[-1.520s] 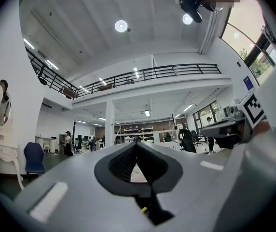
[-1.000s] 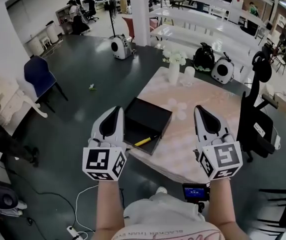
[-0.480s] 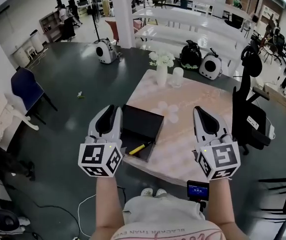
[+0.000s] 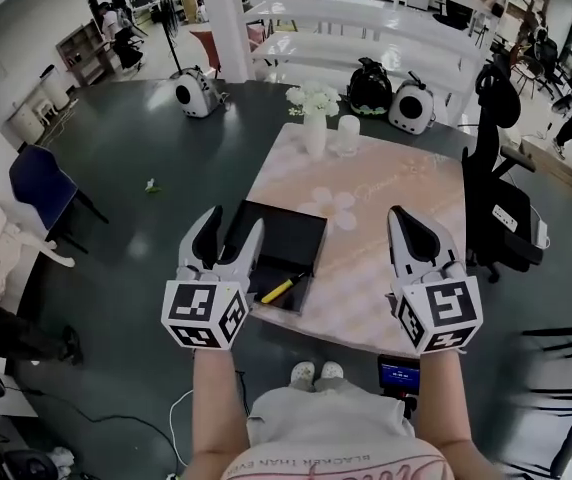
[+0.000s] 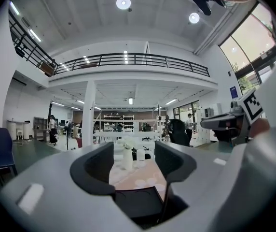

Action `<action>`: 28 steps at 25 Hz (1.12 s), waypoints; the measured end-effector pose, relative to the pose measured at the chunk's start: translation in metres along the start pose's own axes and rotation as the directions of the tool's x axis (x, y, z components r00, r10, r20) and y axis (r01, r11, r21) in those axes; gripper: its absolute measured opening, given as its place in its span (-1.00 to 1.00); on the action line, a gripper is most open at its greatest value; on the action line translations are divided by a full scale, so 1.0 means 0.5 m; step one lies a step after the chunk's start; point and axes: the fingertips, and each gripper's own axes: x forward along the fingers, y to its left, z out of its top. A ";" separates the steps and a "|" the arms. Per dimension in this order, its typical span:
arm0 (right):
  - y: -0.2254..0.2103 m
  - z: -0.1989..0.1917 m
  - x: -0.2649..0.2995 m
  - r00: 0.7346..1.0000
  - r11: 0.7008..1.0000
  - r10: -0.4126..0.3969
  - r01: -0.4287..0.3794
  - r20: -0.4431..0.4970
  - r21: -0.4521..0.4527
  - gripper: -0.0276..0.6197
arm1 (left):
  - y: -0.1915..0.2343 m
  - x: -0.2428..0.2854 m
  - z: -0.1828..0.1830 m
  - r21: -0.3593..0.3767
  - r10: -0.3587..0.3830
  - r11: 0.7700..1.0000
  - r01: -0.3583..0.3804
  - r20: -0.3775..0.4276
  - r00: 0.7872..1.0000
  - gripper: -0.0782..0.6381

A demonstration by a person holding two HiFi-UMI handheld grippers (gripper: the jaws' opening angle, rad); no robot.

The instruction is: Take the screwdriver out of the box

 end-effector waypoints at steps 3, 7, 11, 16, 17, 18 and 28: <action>-0.002 -0.031 -0.005 1.000 1.000 -0.010 0.011 -0.028 0.025 -0.90 | -0.006 0.008 -0.040 -0.009 -0.024 1.000 0.024 -0.047 0.999 -0.06; -0.009 -0.093 -0.012 0.996 0.997 -0.023 0.029 -0.082 0.070 -0.90 | -0.028 0.019 -0.127 -0.022 -0.095 0.995 0.093 -0.165 0.982 -0.06; -0.009 -0.186 -0.021 0.983 0.992 -0.029 0.050 -0.184 0.114 -0.90 | -0.059 0.017 -0.243 -0.034 -0.187 0.982 0.187 -0.350 0.918 -0.07; 0.003 -0.273 -0.026 0.961 0.987 -0.017 0.059 -0.276 0.148 -0.90 | -0.076 0.005 -0.352 -0.077 -0.258 0.963 0.257 -0.532 0.807 -0.07; 0.006 -0.285 -0.028 0.958 0.986 -0.016 0.063 -0.286 0.156 -0.90 | -0.079 0.001 -0.368 -0.083 -0.267 0.960 0.268 -0.558 0.786 -0.07; 0.008 -0.295 -0.030 0.955 0.984 -0.014 0.065 -0.295 0.164 -0.90 | -0.083 -0.003 -0.382 -0.092 -0.279 0.956 0.280 -0.582 0.764 -0.08; 0.016 -0.359 -0.038 0.931 0.970 -0.010 0.098 -0.364 0.224 -0.90 | -0.105 0.005 -0.509 -0.139 -0.348 0.894 0.425 -0.813 0.467 -0.16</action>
